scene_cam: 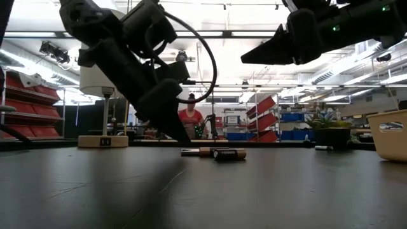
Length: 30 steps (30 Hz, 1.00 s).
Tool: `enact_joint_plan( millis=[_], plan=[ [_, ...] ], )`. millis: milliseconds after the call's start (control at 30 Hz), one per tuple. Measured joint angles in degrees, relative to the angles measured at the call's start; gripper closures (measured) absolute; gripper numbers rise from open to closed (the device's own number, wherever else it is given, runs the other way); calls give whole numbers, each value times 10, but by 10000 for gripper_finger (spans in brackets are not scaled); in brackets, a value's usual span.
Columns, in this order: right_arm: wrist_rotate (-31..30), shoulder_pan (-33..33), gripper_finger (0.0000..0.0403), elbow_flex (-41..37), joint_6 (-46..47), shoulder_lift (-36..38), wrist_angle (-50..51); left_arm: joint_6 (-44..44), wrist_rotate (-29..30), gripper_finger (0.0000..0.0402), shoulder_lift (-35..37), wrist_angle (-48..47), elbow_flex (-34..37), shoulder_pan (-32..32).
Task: Sort batteries
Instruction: Put the silver battery into the green bin
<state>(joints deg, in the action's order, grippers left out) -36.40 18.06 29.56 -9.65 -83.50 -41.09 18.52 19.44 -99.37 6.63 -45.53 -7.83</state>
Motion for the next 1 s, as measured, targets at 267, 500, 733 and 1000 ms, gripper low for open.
enact_joint_plan(
  millis=[267,500,733,1000],
  plan=[
    [0,0,305,0,0,0,0,-6,-57,271,0,35,21,14],
    [0,0,306,0,0,0,1,-3,-82,271,0,100,57,26],
    [0,0,305,0,0,0,1,-16,-86,271,-4,136,64,29],
    [0,0,305,0,5,0,8,-34,-80,276,-55,192,61,30]
  ],
)
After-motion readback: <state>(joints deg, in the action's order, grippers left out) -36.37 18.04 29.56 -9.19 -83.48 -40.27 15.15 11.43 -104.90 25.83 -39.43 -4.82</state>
